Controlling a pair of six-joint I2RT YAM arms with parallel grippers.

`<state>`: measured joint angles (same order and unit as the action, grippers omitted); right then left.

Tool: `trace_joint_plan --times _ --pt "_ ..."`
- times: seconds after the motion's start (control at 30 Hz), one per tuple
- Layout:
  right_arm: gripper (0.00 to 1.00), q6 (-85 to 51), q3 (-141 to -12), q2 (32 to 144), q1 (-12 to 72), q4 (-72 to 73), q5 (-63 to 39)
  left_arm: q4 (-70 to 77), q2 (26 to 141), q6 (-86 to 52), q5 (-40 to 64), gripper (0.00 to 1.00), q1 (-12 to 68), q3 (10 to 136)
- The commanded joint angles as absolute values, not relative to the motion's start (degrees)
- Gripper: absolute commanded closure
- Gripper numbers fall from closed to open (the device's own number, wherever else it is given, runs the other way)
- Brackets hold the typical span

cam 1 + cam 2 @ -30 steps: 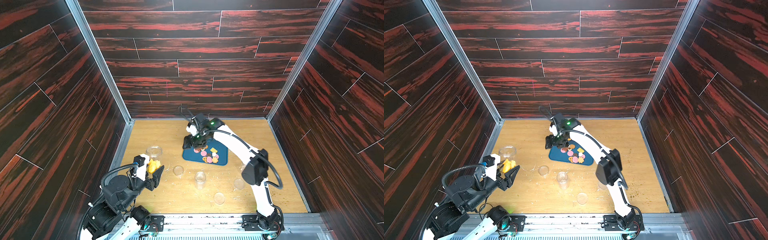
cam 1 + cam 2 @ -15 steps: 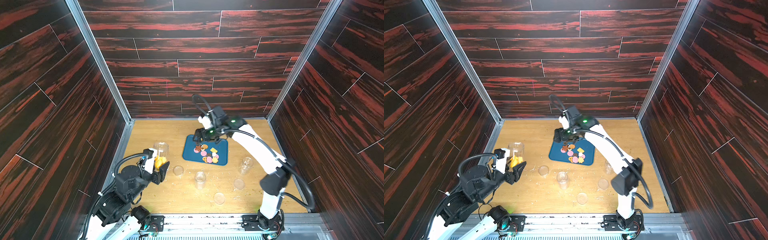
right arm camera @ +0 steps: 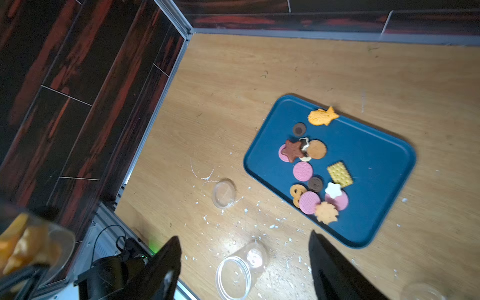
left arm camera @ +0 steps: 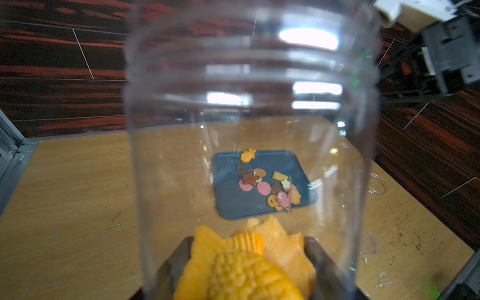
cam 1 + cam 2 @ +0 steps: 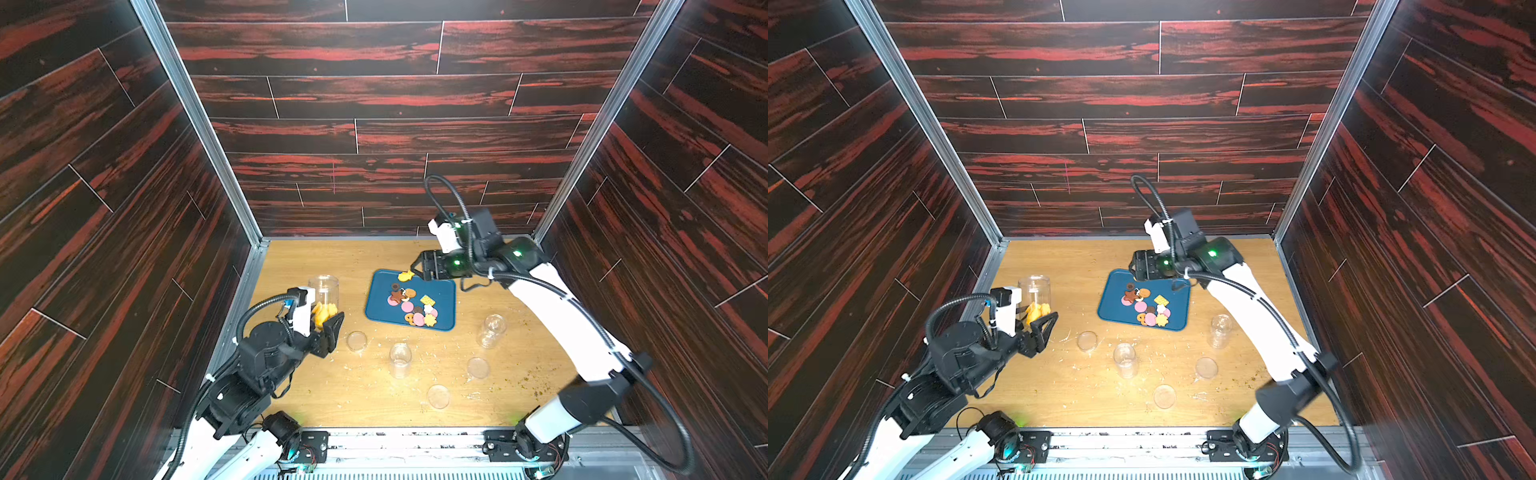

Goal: Pour the cookies out of the jar
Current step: Pour the cookies in the jar onto the tray.

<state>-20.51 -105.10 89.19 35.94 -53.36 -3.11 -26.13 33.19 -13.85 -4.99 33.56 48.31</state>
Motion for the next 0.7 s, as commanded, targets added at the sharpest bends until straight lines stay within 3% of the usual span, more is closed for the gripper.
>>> trace_joint_plan --times 0.0,0.4,0.67 --pt "0.19 -18.7 -102.52 83.95 35.28 -50.84 -0.96 -22.78 35.29 -15.66 -5.36 0.46 33.74 50.31" --pt "0.16 -19.07 -89.49 69.28 34.11 -43.86 4.12 -21.64 41.71 -11.76 -4.03 0.45 33.75 54.01" --pt "0.16 -18.59 -85.76 67.41 31.72 -47.71 3.58 -30.06 48.16 -6.62 -3.02 0.44 33.71 61.83"
